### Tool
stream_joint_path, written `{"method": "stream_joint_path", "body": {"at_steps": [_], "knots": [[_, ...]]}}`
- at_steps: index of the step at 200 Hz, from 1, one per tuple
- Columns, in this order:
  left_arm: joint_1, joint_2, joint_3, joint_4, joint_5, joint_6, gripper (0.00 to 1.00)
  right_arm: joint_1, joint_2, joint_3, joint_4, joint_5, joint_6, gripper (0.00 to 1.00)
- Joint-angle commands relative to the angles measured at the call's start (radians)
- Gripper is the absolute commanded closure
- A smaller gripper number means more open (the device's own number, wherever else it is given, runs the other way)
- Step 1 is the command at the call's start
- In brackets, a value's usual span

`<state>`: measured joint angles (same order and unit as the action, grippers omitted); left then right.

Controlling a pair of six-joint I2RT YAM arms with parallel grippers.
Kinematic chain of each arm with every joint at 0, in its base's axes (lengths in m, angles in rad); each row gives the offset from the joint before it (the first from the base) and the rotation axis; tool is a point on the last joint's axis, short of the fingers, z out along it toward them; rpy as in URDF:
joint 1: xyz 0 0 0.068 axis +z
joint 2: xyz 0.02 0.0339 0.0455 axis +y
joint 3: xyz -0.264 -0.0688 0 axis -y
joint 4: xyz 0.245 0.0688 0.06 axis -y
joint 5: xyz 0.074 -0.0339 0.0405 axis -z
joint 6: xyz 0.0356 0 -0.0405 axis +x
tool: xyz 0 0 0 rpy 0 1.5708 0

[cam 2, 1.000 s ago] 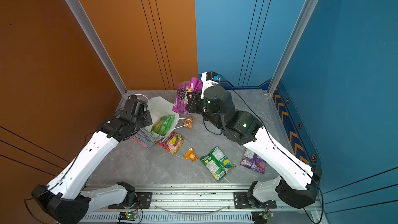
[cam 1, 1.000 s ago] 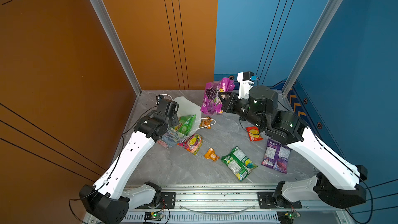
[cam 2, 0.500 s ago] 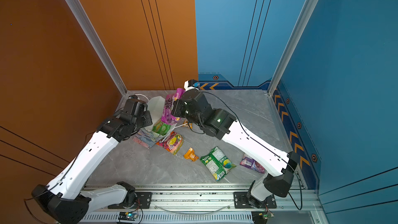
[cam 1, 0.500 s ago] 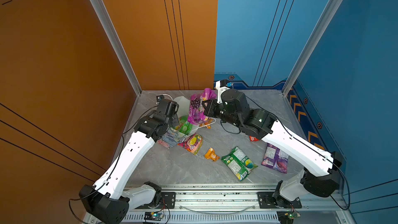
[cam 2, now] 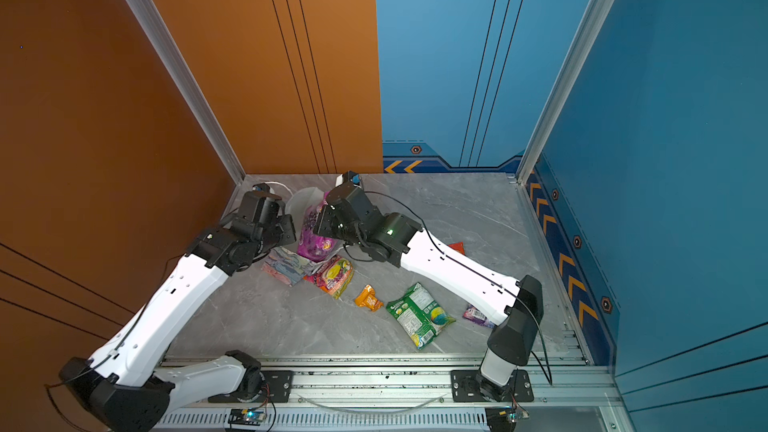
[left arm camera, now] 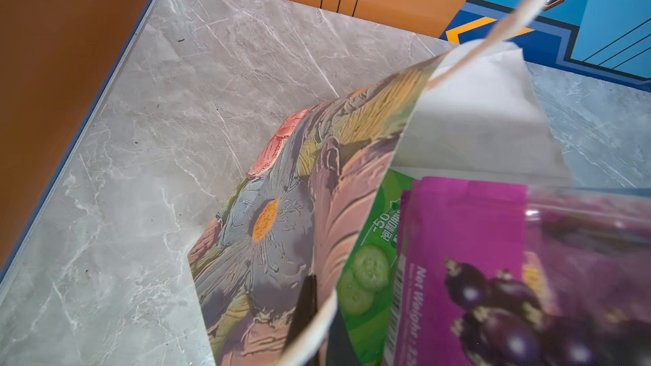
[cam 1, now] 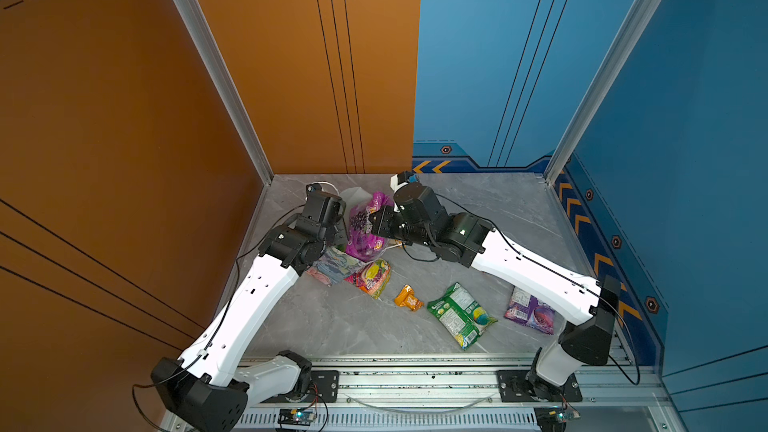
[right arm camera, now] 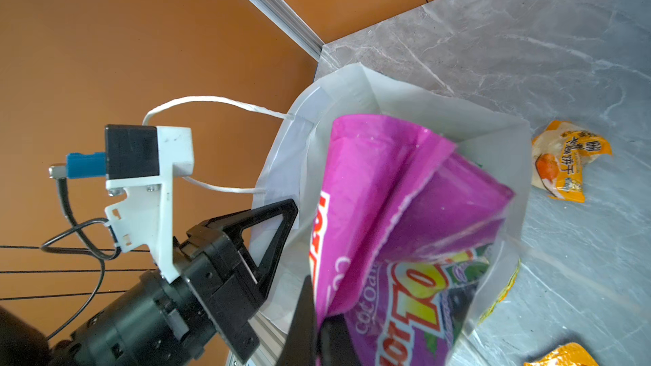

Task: Place the snacks into the paper bag
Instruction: Place the snack in the paper bag.

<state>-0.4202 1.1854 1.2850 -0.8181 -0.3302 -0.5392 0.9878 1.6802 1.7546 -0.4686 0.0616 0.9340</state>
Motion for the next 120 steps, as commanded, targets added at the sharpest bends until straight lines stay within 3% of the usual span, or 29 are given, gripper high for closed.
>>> {"method": "stream_joint_path", "body": {"at_steps": [1,120], "knots": [[-0.013,-0.029,-0.006,0.045,0.013,0.019,1.00,0.005,-0.020,0.017,0.142,0.006,0.033,1.00],[-0.054,-0.072,-0.039,0.097,0.020,-0.027,1.00,0.003,0.110,0.035,0.226,0.055,0.120,1.00]]}}
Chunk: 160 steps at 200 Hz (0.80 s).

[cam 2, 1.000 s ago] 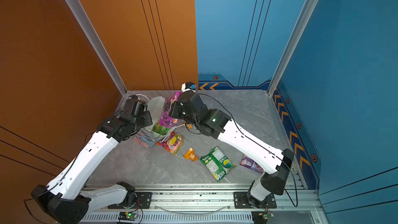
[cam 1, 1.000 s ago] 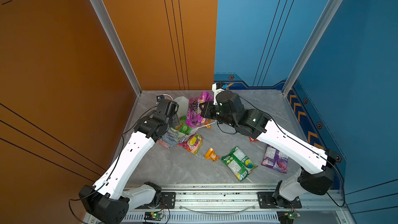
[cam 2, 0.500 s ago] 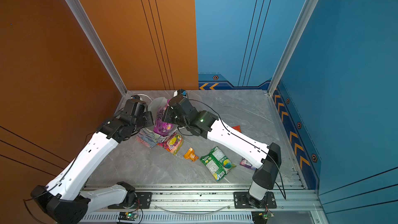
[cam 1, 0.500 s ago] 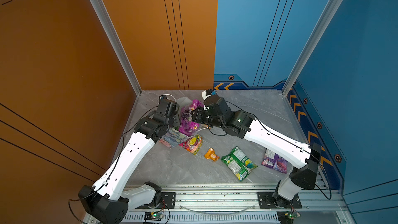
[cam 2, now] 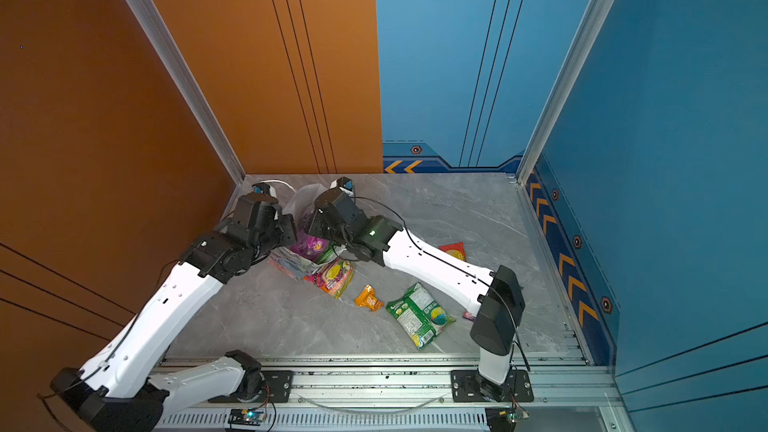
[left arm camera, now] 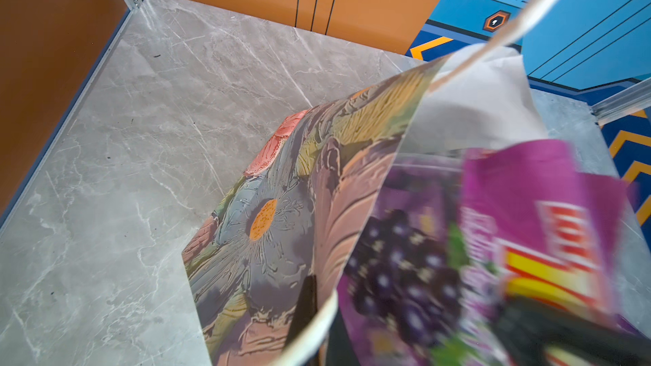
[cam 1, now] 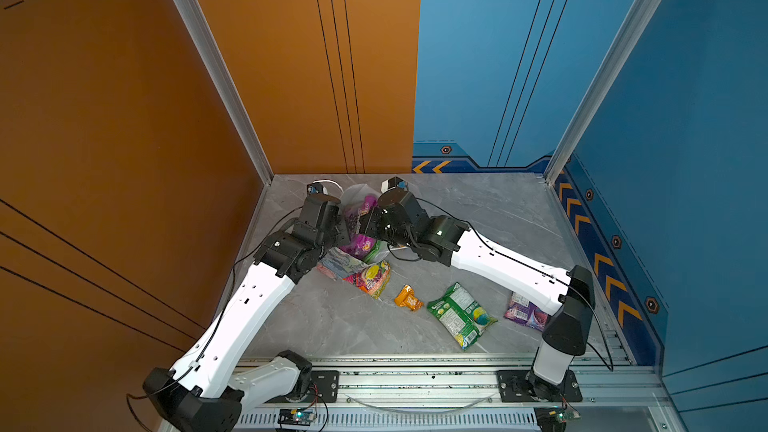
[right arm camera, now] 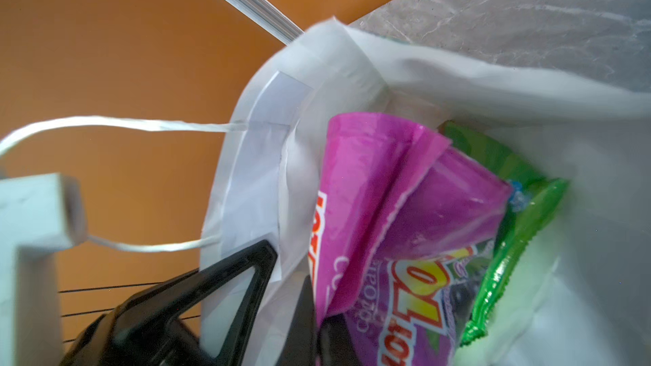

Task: Place the snacks into the paper bag
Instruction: Place the snack in the paper bag.

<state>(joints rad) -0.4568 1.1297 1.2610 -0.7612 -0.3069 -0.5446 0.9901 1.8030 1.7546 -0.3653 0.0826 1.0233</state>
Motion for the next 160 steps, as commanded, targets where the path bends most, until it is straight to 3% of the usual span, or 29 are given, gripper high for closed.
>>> {"method": "stream_joint_path", "body": {"at_steps": [1,160], "knots": [[-0.017,-0.016,-0.015,0.041,-0.003,-0.022,1.00,0.001,-0.012,0.035,0.123,0.036,0.031,1.00],[-0.039,-0.016,-0.037,0.065,0.015,-0.046,1.00,-0.018,0.117,-0.061,0.290,0.111,0.123,1.00]]}}
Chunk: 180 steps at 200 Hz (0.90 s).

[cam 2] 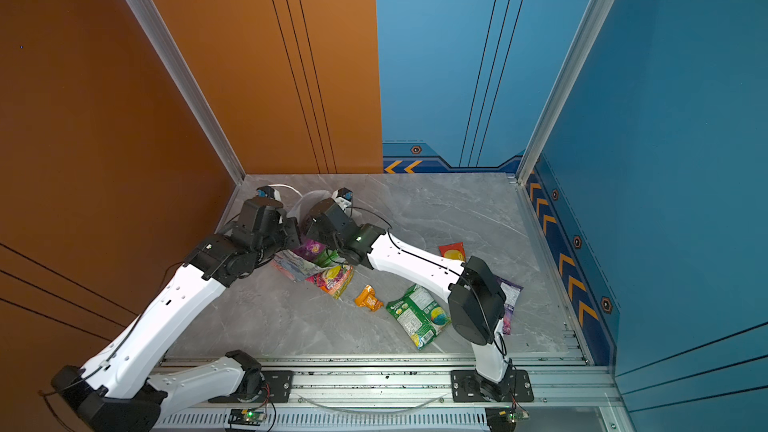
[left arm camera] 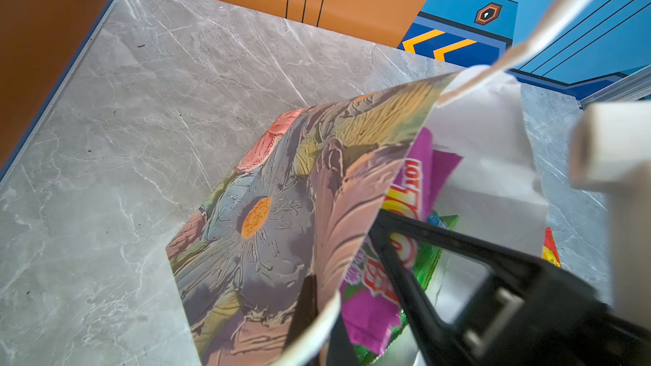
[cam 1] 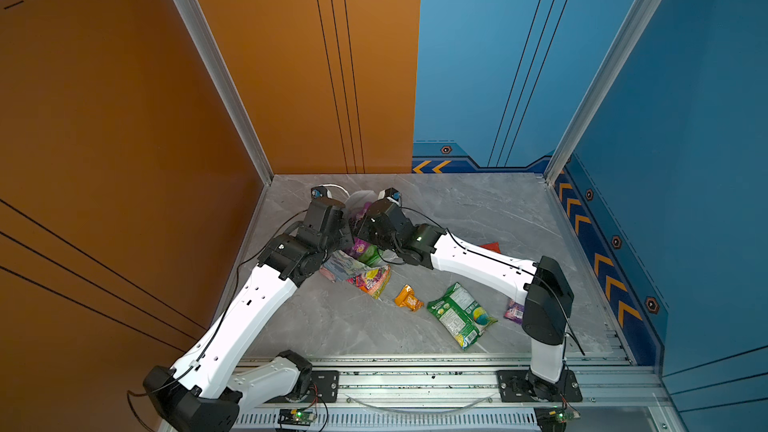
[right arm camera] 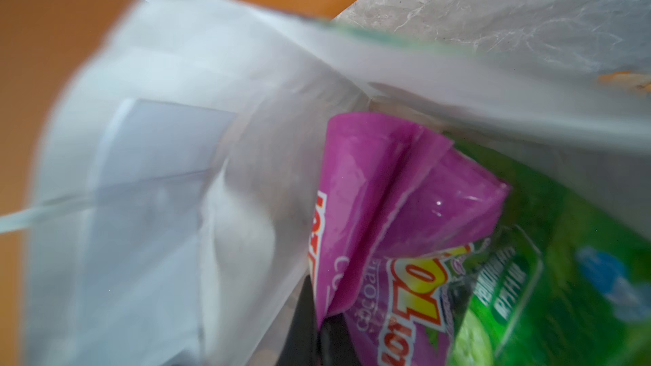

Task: Place the snacks into the paper bag
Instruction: Place the snack in the paper bag.

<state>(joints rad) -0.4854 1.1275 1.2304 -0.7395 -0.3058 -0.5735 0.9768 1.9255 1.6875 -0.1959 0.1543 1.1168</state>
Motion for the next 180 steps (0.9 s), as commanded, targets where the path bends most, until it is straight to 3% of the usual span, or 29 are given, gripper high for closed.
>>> {"method": "stream_joint_path", "body": {"at_steps": [1,80,148,180], "knots": [[-0.010,-0.014,-0.005,0.043,0.014,-0.017,1.00,-0.004,-0.004,0.007,0.121,0.040,0.030,1.00],[-0.011,-0.009,-0.005,0.044,0.012,-0.016,1.00,-0.009,0.054,0.014,0.099,0.069,0.090,1.00],[-0.009,-0.004,-0.004,0.043,-0.003,-0.006,1.00,-0.012,0.034,0.020,0.086,0.061,0.070,0.70],[0.005,0.000,-0.001,0.040,-0.007,0.007,1.00,-0.014,-0.009,0.018,0.075,0.057,0.040,0.62]]}}
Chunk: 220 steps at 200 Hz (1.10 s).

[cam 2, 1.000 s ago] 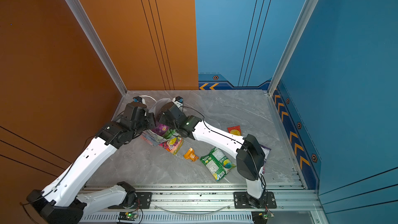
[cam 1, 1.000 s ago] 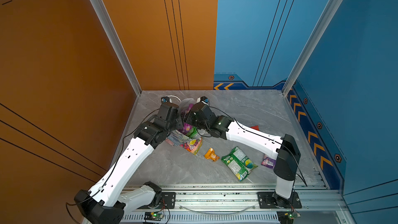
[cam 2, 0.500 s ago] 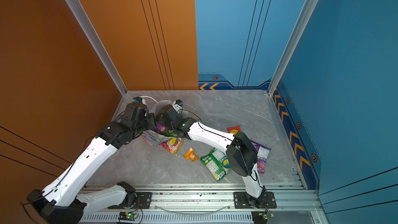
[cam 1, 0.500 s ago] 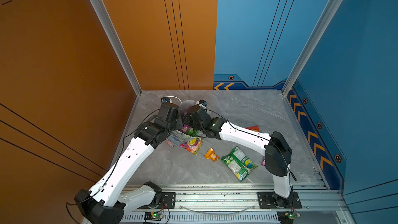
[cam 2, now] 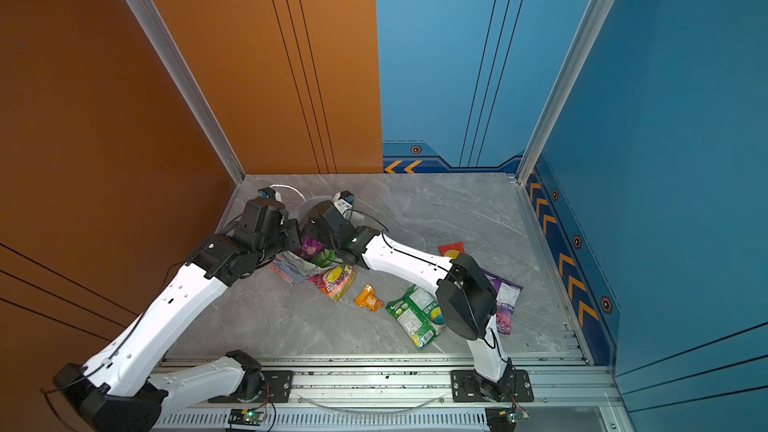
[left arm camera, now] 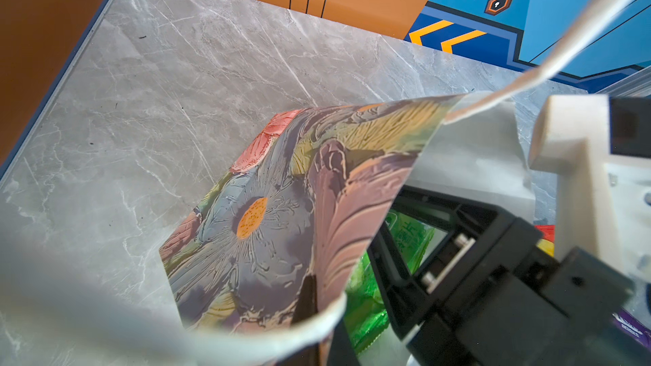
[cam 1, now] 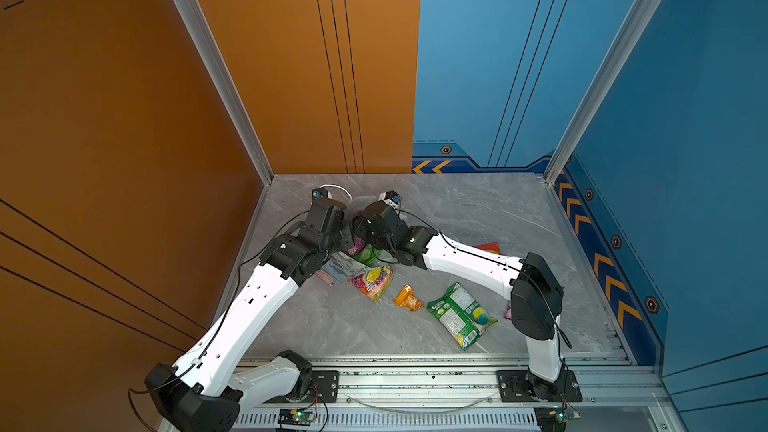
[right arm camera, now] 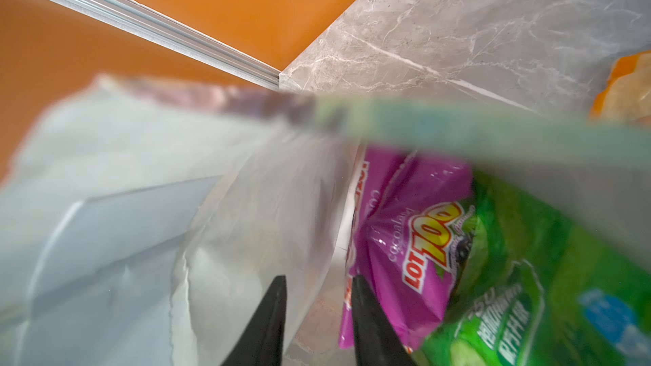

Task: Place the snacks into the paper bag
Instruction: Place the snack in the paper bag, then rotate the paper bag at the top-left of the table.

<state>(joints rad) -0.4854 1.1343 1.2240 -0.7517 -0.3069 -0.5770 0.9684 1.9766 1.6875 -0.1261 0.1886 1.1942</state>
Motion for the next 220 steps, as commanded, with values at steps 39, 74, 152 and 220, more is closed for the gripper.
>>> {"method": "stream_joint_path", "body": {"at_steps": [39,74,152,220], "knots": [[0.061,0.002,0.009,0.042,0.024,0.028,1.00,-0.008,-0.169,-0.014,-0.017,0.042,-0.120,0.53],[0.143,0.018,0.011,0.033,0.120,0.050,1.00,-0.023,-0.264,-0.028,-0.058,-0.018,-0.226,0.49],[0.302,0.029,0.040,-0.029,0.306,0.108,1.00,-0.100,-0.503,-0.178,-0.282,-0.098,-0.456,0.38],[0.359,-0.066,-0.063,0.022,0.281,0.104,1.00,-0.261,-0.812,-0.667,-0.491,-0.013,-0.389,0.30]]}}
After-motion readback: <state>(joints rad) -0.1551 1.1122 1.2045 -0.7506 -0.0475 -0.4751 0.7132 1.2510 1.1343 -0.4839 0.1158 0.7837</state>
